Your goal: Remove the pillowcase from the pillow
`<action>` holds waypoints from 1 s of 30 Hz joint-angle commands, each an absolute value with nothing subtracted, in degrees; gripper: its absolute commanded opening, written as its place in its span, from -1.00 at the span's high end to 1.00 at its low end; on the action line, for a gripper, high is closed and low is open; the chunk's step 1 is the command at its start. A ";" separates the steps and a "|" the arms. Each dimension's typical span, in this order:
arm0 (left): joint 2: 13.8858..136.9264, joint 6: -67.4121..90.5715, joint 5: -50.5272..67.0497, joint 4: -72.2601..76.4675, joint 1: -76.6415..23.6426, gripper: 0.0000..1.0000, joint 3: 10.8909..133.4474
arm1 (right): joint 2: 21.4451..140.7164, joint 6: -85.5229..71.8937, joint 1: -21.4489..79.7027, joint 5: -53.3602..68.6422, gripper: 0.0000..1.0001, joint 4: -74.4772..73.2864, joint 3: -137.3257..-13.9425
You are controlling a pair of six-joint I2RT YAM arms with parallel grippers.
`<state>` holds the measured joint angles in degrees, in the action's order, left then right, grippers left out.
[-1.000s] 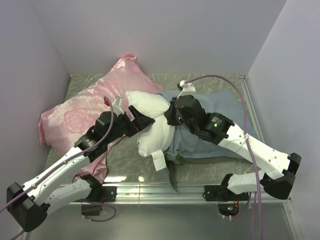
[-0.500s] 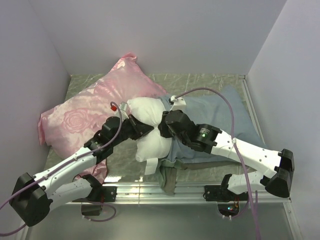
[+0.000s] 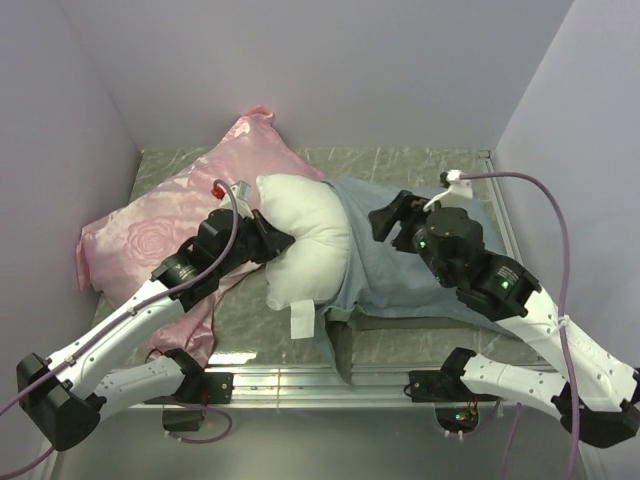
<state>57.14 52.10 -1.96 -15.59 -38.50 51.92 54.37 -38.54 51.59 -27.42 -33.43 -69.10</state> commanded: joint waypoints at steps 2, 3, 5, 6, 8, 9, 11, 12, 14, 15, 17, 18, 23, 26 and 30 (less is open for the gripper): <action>55.11 49.13 -4.22 -15.12 -38.14 0.99 54.76 | 51.87 -36.92 45.19 -22.71 -0.65 -33.95 -65.14; 55.11 49.13 -4.31 -15.12 -38.06 0.99 54.76 | 51.77 -36.57 44.83 -21.11 -0.65 -33.06 -64.26; 55.37 48.96 -4.22 -15.47 -37.97 0.99 55.54 | 53.69 -36.82 44.82 -20.39 -0.64 -34.35 -63.72; 55.46 48.87 -4.04 -15.64 -38.06 0.99 55.89 | 54.40 -36.91 44.74 -20.39 -0.58 -34.89 -63.55; 55.81 48.61 -3.96 -15.64 -37.97 0.99 57.29 | 54.15 -37.44 44.65 -19.87 -0.54 -33.33 -60.92; 56.07 48.43 -3.96 -15.82 -37.88 0.99 57.83 | 53.44 -37.62 44.65 -19.17 -0.43 -32.44 -59.52; 57.21 47.99 -4.04 -16.00 -37.62 0.99 60.28 | 51.78 -38.41 44.74 -18.99 -0.28 -30.68 -56.08; 57.74 47.81 -3.87 -16.34 -37.53 0.99 61.34 | 51.59 -38.58 44.56 -19.25 -0.08 -30.67 -55.47; 59.67 47.29 -3.78 -17.31 -37.53 0.99 65.28 | 52.11 -38.93 44.04 -20.39 0.33 -32.33 -55.11; 60.11 47.20 -4.13 -18.53 -37.44 0.99 66.52 | 52.29 -39.11 43.34 -21.00 0.51 -33.30 -55.37; 60.12 46.76 -6.41 -19.42 -37.18 0.99 69.60 | 52.03 -39.90 42.19 -23.02 0.73 -35.50 -55.81; 59.86 46.50 -6.85 -19.51 -36.66 0.99 70.48 | 51.68 -40.08 41.14 -23.29 0.80 -35.94 -55.72; 59.76 45.18 -1.86 -23.11 -27.36 0.99 79.60 | 50.10 -40.08 30.95 -22.94 0.90 -39.63 -56.86; 59.59 44.39 -0.62 -25.05 -23.83 0.99 84.01 | 50.10 -39.73 24.90 -21.89 0.93 -40.16 -57.74; 58.36 44.21 -0.53 -26.45 -21.71 0.99 86.39 | 51.85 -38.24 15.84 -18.48 0.99 -40.08 -58.45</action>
